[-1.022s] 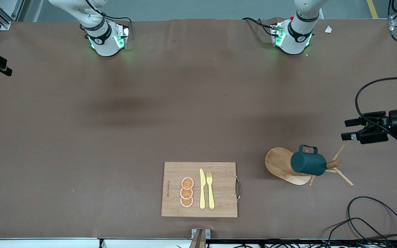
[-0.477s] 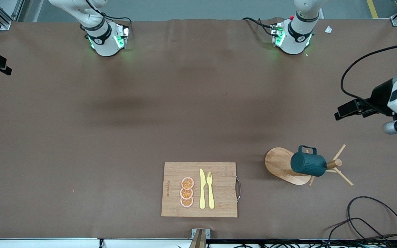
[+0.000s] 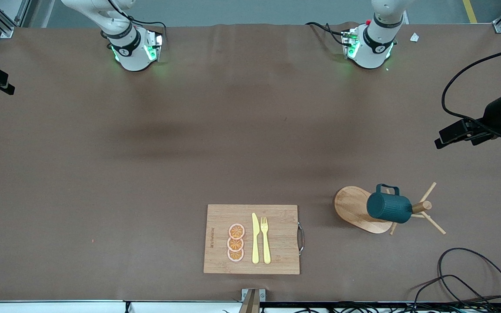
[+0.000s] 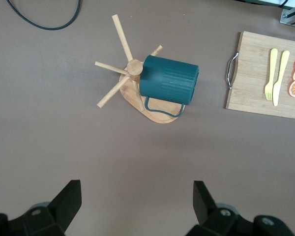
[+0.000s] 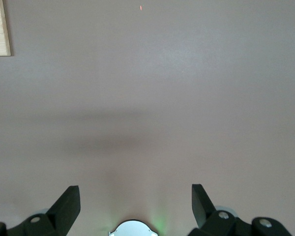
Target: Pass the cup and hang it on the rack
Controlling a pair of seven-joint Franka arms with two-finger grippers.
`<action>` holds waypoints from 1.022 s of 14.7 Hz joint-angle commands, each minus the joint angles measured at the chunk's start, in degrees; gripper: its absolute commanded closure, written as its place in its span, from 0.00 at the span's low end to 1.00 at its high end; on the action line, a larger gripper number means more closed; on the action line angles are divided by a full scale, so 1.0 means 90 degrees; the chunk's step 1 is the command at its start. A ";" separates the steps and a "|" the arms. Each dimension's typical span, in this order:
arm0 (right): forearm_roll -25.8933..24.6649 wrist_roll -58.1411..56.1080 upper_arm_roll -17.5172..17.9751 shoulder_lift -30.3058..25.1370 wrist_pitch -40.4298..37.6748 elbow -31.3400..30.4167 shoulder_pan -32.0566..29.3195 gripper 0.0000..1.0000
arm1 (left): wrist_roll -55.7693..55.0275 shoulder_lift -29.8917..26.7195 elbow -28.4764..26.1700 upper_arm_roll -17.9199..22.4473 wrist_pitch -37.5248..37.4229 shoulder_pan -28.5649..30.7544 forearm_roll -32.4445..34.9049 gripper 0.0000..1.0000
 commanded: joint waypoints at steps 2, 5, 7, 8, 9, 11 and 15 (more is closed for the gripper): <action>-0.0022 -0.0027 0.0005 -0.0138 -0.0039 -0.0072 0.0017 0.00 | 0.0416 -0.0244 0.0038 0.0270 -0.0087 -0.0201 0.0104 0.00; 0.0026 -0.0027 0.0005 -0.0138 -0.0030 -0.0072 0.0017 0.00 | 0.0751 -0.0664 -0.0001 0.1906 -0.0097 -0.1614 0.0017 0.00; 0.0105 -0.0047 -0.0005 -0.0138 -0.0029 -0.0072 0.0007 0.00 | 0.0751 -0.0792 -0.0020 0.2845 -0.0145 -0.2552 -0.0013 0.00; 0.0105 -0.0047 -0.0005 -0.0138 -0.0030 -0.0072 0.0007 0.00 | 0.0751 -0.0831 -0.0020 0.3188 -0.0242 -0.2933 -0.0022 0.00; 0.0105 -0.0047 -0.0005 -0.0138 -0.0030 -0.0072 0.0007 0.00 | 0.0751 -0.0851 -0.0020 0.3356 -0.0282 -0.3140 -0.0100 0.00; 0.0105 -0.0057 -0.0005 -0.0138 -0.0020 -0.0072 0.0007 0.00 | 0.0751 -0.0987 -0.0117 0.3824 -0.0282 -0.3589 -0.0256 0.00; 0.0095 -0.0076 -0.0005 -0.0138 -0.0020 -0.0072 0.0017 0.00 | 0.0867 -0.1202 -0.0372 0.4471 -0.0282 -0.4148 -0.0306 0.00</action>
